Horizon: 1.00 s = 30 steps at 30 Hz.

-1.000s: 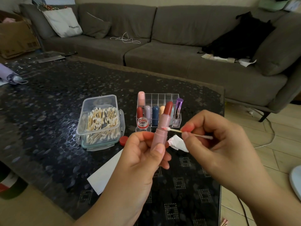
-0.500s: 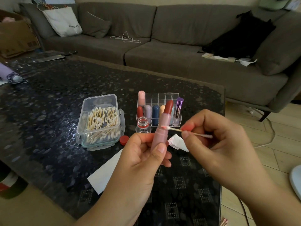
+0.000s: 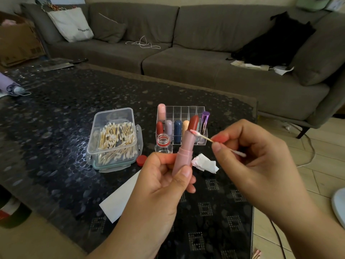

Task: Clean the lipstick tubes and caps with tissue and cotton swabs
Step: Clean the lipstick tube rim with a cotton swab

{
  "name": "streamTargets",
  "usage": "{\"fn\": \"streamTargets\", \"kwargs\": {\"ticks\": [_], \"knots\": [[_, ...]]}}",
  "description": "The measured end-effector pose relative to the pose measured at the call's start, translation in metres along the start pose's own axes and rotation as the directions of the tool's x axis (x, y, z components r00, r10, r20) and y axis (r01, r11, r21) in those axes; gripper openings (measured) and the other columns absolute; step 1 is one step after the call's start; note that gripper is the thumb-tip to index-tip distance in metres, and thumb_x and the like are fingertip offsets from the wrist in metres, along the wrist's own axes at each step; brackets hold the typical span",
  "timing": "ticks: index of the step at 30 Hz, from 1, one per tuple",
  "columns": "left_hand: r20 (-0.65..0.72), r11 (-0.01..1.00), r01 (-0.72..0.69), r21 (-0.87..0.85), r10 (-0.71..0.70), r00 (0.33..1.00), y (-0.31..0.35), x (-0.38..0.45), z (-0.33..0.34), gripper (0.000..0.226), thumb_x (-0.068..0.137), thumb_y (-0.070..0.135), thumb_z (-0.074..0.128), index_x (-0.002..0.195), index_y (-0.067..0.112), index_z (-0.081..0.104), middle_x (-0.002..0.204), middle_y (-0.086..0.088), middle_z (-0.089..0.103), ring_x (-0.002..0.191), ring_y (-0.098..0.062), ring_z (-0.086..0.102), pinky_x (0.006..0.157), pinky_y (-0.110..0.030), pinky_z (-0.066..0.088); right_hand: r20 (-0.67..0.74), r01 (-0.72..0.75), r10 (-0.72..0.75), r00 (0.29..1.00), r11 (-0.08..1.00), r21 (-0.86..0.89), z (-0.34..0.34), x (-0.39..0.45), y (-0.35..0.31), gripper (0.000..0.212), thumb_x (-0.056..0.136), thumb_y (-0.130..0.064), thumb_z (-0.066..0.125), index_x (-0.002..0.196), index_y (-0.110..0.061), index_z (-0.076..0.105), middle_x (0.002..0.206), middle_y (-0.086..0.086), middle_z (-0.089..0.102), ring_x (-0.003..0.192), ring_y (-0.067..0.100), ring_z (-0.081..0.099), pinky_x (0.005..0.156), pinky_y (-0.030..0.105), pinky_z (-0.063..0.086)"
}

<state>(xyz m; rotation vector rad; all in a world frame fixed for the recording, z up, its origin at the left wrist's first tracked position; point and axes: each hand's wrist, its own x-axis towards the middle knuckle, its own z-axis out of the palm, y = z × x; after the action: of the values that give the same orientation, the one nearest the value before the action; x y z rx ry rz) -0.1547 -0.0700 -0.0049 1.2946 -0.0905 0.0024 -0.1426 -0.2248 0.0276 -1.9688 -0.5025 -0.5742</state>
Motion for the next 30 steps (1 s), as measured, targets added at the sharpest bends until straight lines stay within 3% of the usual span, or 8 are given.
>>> {"fn": "streamTargets", "kwargs": {"ticks": [7,14,18,21,24,27,30], "knots": [[-0.014,1.0,-0.023,-0.013,0.022,1.0,0.0011,0.0,-0.0005,0.028,0.067,0.024,0.065,0.092,0.013,0.06,0.07,0.005,0.067,0.063,-0.008,0.062,0.063,-0.023,0.052,0.096,0.024,-0.022,0.995,1.0,-0.017,0.0033,-0.0026,-0.0016,0.008,0.081,-0.03,0.057,0.077,-0.024,0.059,0.058,-0.002,0.05,0.048,0.01,0.045,0.049,0.011,0.036],[-0.007,0.997,-0.067,0.042,0.067,0.998,0.0014,-0.0016,-0.0016,0.027,0.068,0.026,0.064,0.092,0.015,0.058,0.068,0.005,0.066,0.06,-0.007,0.06,0.064,-0.017,0.05,-0.026,0.017,-0.016,1.0,1.0,0.01,0.0011,-0.0005,-0.0035,0.007,0.082,-0.031,0.057,0.079,-0.025,0.058,0.063,0.004,0.055,0.051,0.019,0.049,0.048,0.027,0.042],[-0.054,0.994,-0.091,0.064,0.094,0.994,0.0019,-0.0013,-0.0001,0.029,0.074,0.035,0.07,0.091,0.015,0.057,0.069,0.007,0.065,0.059,-0.006,0.059,0.061,-0.014,0.049,0.035,0.027,-0.026,0.999,0.999,-0.023,0.0039,-0.0025,-0.0025,0.007,0.081,-0.029,0.058,0.076,-0.024,0.059,0.059,0.0,0.053,0.048,0.014,0.046,0.047,0.016,0.038],[-0.076,0.983,-0.116,0.145,0.128,0.989,0.0028,-0.002,0.0004,0.035,0.063,0.034,0.064,0.092,0.016,0.055,0.071,0.008,0.065,0.061,-0.004,0.06,0.061,-0.014,0.049,0.068,0.037,-0.035,0.997,0.999,-0.034,0.0054,-0.0033,-0.0033,0.007,0.08,-0.029,0.057,0.074,-0.024,0.058,0.056,-0.003,0.05,0.046,0.012,0.044,0.047,0.013,0.036],[-0.103,0.964,-0.139,0.226,0.165,0.981,0.0007,-0.004,0.0006,0.021,0.074,0.022,0.065,0.091,0.019,0.053,0.076,0.014,0.065,0.064,0.001,0.06,0.064,-0.014,0.049,0.01,0.029,-0.029,1.0,1.0,-0.006,0.004,-0.0022,-0.0049,0.006,0.081,-0.029,0.057,0.077,-0.025,0.057,0.058,0.002,0.052,0.047,0.015,0.045,0.046,0.016,0.037],[-0.12,0.939,-0.169,0.299,0.213,0.97,-0.0023,-0.0062,0.0009,0.022,0.077,0.017,0.067,0.09,0.027,0.051,0.082,0.017,0.065,0.072,-0.001,0.063,0.069,-0.014,0.05,-0.024,0.026,-0.026,0.999,1.0,-0.009,0.0039,-0.0012,-0.0049,0.006,0.082,-0.029,0.057,0.078,-0.024,0.058,0.062,0.006,0.054,0.049,0.019,0.047,0.047,0.023,0.04],[-0.134,0.926,-0.189,0.328,0.244,0.961,-0.0042,-0.0062,0.0014,0.024,0.078,0.015,0.067,0.087,0.031,0.051,0.084,0.016,0.065,0.074,-0.002,0.063,0.07,-0.014,0.049,0.033,0.038,-0.037,0.999,0.999,-0.022,0.0066,-0.0024,-0.0041,0.006,0.081,-0.028,0.058,0.077,-0.025,0.058,0.059,0.001,0.052,0.047,0.013,0.045,0.047,0.014,0.036]]}}
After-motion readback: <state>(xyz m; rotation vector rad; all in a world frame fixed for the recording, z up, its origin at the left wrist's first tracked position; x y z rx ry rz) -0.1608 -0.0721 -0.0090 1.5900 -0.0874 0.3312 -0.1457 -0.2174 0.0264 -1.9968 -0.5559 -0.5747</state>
